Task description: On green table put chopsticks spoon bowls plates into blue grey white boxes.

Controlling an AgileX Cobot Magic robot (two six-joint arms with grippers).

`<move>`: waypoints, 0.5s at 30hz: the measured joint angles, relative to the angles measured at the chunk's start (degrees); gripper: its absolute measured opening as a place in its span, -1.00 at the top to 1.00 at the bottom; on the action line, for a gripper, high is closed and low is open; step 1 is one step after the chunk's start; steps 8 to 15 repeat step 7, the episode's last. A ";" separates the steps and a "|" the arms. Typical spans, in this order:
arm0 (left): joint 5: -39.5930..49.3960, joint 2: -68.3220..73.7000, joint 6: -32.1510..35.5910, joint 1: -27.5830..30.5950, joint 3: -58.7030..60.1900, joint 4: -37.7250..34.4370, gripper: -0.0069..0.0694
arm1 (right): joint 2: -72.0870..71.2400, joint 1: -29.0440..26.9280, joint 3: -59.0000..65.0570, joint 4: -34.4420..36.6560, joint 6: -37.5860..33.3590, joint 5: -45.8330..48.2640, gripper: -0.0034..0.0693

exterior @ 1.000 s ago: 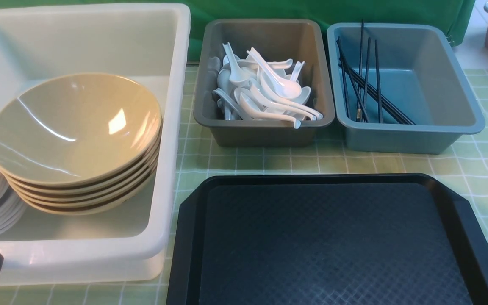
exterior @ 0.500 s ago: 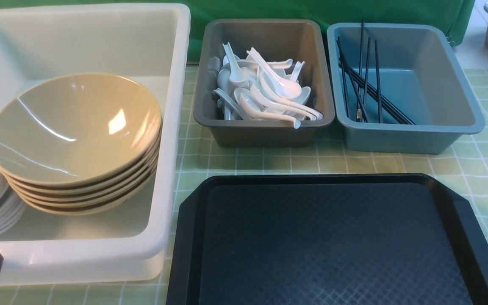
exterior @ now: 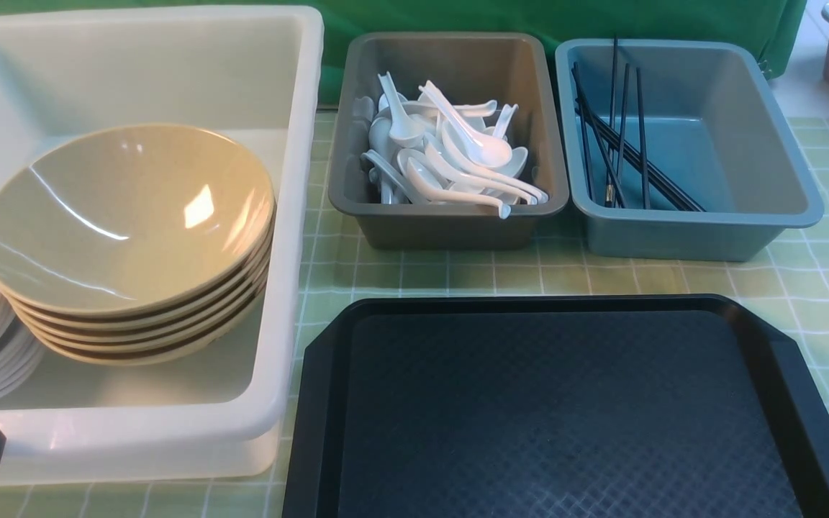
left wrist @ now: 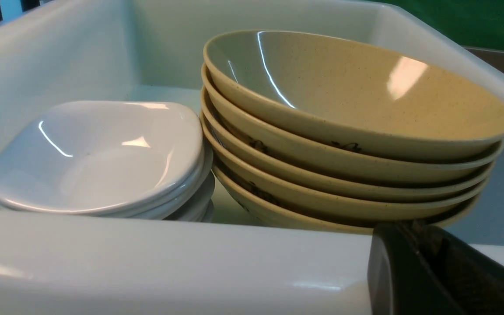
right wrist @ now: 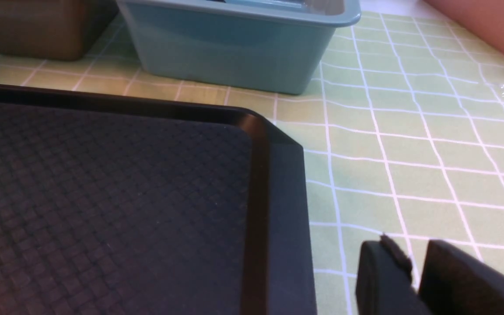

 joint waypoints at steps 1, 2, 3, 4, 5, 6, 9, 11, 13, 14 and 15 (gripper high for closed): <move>0.00 0.00 0.00 0.00 0.00 0.00 0.82 | 0.00 0.00 0.00 0.00 0.00 0.00 0.49; 0.00 0.00 0.00 0.00 0.00 0.00 0.82 | 0.00 0.00 0.00 0.00 0.00 0.00 0.49; 0.00 0.00 0.00 0.00 0.00 0.00 0.82 | 0.00 0.00 0.00 0.00 0.00 0.00 0.49; 0.00 0.00 0.00 0.00 0.00 0.00 0.82 | 0.00 0.00 0.00 0.00 0.00 0.00 0.49; 0.00 0.00 0.00 0.00 0.00 0.00 0.82 | 0.00 0.00 0.00 0.00 0.00 0.00 0.49; 0.00 0.00 0.00 0.00 0.00 0.00 0.82 | 0.00 0.00 0.00 0.00 0.00 0.00 0.49; 0.00 0.00 -0.11 0.00 0.00 0.00 0.82 | 0.00 0.00 0.00 0.00 0.00 0.00 0.48; 0.00 0.00 -0.11 0.00 0.00 0.00 0.82 | 0.00 0.00 0.00 0.00 0.00 0.00 0.48; 0.00 0.00 -0.11 0.00 0.00 0.00 0.82 | 0.00 0.00 0.00 0.00 0.00 0.00 0.48; 0.00 0.00 -0.11 0.00 0.00 0.00 0.82 | 0.00 0.00 0.00 0.00 0.00 0.00 0.48; 0.00 0.00 -0.11 0.00 0.00 0.00 0.82 | 0.00 0.00 0.00 0.00 0.00 0.00 0.48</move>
